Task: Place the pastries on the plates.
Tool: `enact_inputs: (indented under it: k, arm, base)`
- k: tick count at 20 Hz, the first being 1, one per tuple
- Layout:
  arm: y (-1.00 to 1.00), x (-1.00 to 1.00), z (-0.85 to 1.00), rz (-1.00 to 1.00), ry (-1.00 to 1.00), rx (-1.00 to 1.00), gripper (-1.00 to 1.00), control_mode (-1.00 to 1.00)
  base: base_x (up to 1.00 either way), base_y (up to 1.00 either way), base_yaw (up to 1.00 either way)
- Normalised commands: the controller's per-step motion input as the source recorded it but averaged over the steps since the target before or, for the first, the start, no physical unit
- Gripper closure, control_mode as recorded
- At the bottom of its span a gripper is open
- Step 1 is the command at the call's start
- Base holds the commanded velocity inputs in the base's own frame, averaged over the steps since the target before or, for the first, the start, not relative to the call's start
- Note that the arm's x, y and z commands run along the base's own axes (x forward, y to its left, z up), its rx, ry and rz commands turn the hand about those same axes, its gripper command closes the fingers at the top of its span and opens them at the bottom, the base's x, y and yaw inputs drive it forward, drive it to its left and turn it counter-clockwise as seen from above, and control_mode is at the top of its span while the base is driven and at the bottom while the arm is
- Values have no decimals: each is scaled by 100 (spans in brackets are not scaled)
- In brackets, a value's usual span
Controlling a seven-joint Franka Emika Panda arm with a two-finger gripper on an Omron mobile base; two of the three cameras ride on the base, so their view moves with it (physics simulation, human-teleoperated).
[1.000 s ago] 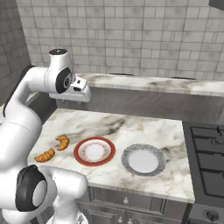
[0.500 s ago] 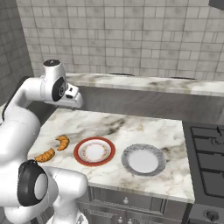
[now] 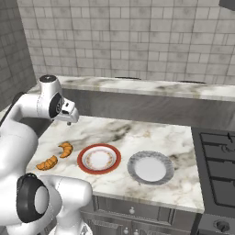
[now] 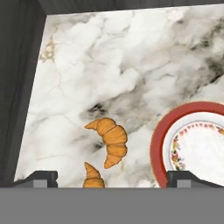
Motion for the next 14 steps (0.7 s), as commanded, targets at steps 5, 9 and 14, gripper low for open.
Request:
enact_inputs:
  k: [5, 9, 14]
  arm:
    - [7, 0, -34, 1, 7, 2, -100, -100]
    - [0, 0, -34, 0, 20, 0, -100, -100]
    - [6, 0, -47, 2, 2, -7, -100, -100]
  base:
    - [0, 0, 0]
    - [0, 0, 0]
    - [0, 0, 0]
